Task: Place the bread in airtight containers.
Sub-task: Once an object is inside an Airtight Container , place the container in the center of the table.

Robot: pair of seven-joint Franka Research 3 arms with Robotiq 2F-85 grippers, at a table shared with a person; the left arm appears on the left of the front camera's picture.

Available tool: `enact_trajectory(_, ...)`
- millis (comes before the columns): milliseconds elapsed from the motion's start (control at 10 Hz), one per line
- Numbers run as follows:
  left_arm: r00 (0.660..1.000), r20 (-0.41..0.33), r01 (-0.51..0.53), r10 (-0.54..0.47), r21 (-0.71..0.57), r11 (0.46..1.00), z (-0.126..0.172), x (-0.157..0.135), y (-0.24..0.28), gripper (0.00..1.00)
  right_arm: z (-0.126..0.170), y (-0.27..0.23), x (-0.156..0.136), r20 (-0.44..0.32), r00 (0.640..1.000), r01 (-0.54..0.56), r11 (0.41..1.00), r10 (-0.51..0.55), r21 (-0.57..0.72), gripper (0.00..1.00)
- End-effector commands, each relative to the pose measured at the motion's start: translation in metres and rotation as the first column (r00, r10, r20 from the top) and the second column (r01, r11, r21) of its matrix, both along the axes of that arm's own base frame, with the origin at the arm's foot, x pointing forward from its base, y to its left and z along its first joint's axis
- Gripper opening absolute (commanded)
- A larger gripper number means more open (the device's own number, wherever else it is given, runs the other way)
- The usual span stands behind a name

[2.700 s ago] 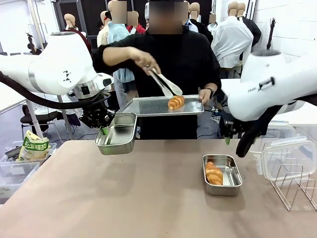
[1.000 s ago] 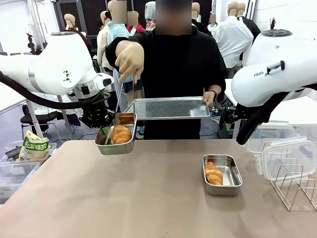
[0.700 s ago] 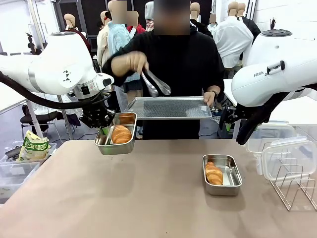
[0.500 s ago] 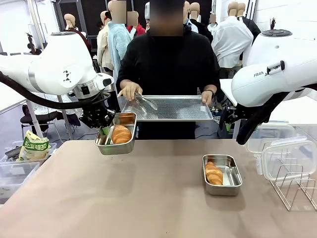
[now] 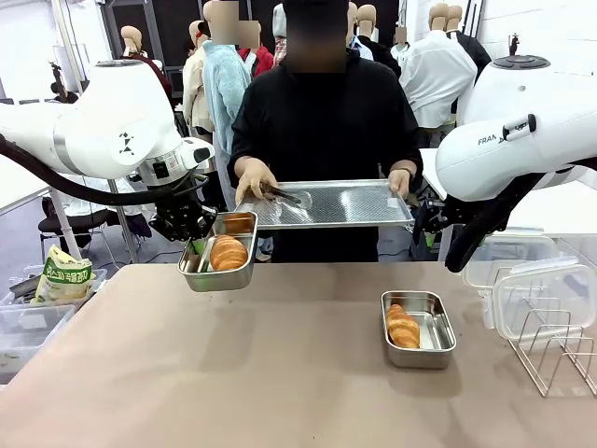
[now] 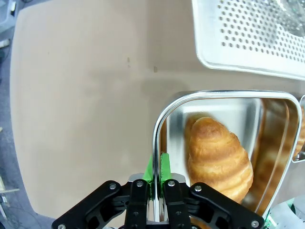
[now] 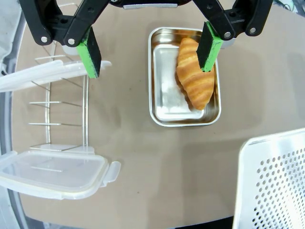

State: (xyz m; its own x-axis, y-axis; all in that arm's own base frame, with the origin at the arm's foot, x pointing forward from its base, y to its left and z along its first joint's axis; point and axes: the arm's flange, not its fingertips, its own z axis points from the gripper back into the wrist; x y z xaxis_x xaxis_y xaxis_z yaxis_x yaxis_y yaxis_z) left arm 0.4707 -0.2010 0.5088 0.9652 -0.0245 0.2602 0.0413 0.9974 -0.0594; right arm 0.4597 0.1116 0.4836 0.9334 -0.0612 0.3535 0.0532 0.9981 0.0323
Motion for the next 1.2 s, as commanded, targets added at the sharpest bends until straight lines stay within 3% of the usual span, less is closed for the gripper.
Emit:
enact_trajectory(0, 1.0, 0.007, -0.001, 0.001, -0.003, 1.0, 0.004, 0.0, 0.001, 0.0, -0.002, 0.0, 0.001, 0.007, 1.0, -0.004, 1.0, 0.004, -0.003, 1.0)
enact_trajectory(700, 1.0, 0.0, 0.0, 0.0, 0.0, 1.0, 0.0, 0.0, 0.0, 0.0, -0.002, 0.0, 0.001, 0.007, 1.0, -0.004, 1.0, 0.004, -0.003, 1.0)
enact_trajectory(900, 0.998, 0.003, -0.056, 0.056, 0.024, 0.998, -0.02, 0.013, 0.006, 0.0, -0.002, 0.0, 0.001, 0.007, 1.0, -0.004, 1.0, 0.004, -0.003, 1.0)
enact_trajectory(1100, 0.997, -0.078, -0.008, 0.013, 0.062, 0.998, -0.062, 0.032, 0.006, 0.0, -0.002, 0.0, 0.001, 0.007, 1.0, -0.004, 1.0, 0.004, -0.003, 1.0)
